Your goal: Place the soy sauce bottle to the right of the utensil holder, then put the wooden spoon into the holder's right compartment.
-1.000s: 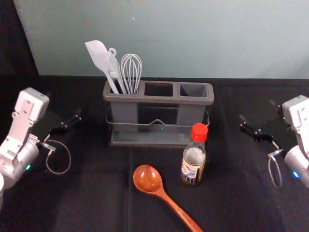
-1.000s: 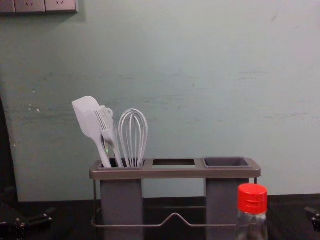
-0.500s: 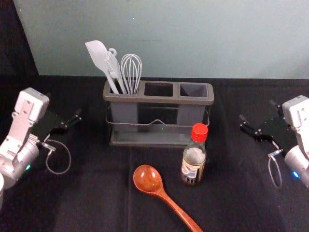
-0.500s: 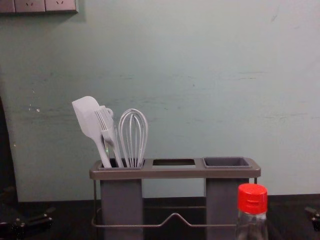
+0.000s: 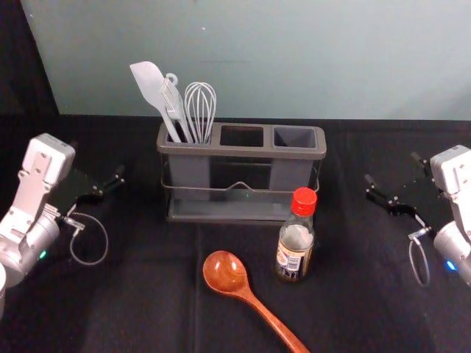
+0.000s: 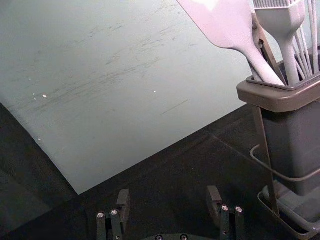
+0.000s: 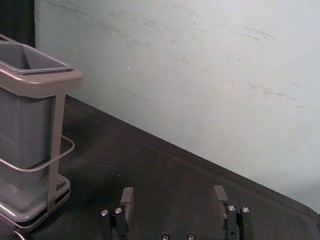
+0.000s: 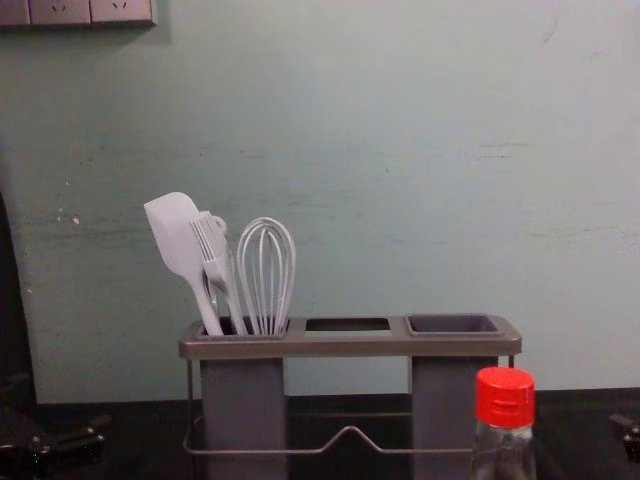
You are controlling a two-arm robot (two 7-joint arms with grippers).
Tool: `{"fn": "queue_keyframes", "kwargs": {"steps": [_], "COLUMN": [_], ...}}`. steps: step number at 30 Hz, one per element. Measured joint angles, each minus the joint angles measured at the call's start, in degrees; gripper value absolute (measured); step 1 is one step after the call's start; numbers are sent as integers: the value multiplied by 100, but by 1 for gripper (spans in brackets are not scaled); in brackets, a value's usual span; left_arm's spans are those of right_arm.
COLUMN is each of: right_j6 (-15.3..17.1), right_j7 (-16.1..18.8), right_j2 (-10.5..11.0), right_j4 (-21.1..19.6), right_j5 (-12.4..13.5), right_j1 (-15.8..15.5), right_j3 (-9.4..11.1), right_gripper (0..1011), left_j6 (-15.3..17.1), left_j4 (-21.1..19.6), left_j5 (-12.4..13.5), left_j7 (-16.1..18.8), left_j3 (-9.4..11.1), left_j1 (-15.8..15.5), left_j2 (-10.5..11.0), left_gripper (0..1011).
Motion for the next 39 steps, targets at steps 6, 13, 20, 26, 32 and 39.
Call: {"fn": "queue_keyframes", "kwargs": {"steps": [6, 13, 20, 26, 32, 39], "right_j6": [0, -131, -170, -256, -420, -554], "right_j7": [0, 2, 7, 27, 178, 541], "right_j2": [0, 37, 156, 309, 497, 677], "right_j4": [0, -205, -655, -1107, -1675, -2161], "right_j5": [0, -64, -2, 149, 461, 969], "right_j1": [0, -120, -360, -670, -1156, -1686], "right_j3": [0, 193, 499, 821, 1246, 1623], "right_gripper": [1004, 1004, 1004, 1004, 1004, 1004], "left_j6": [0, 0, 0, 0, 0, 0], "left_j4": [0, 0, 0, 0, 0, 0], "left_j5": [0, 1, 1, 1, 0, 0], "left_j7": [0, 0, 0, 0, 0, 0], "left_j3": [0, 0, 0, 0, 0, 0], "left_j1": [0, 0, 0, 0, 0, 0], "left_j2": [0, 0, 0, 0, 0, 0], "left_gripper": [1005, 1005, 1005, 1005, 1005, 1005]}}
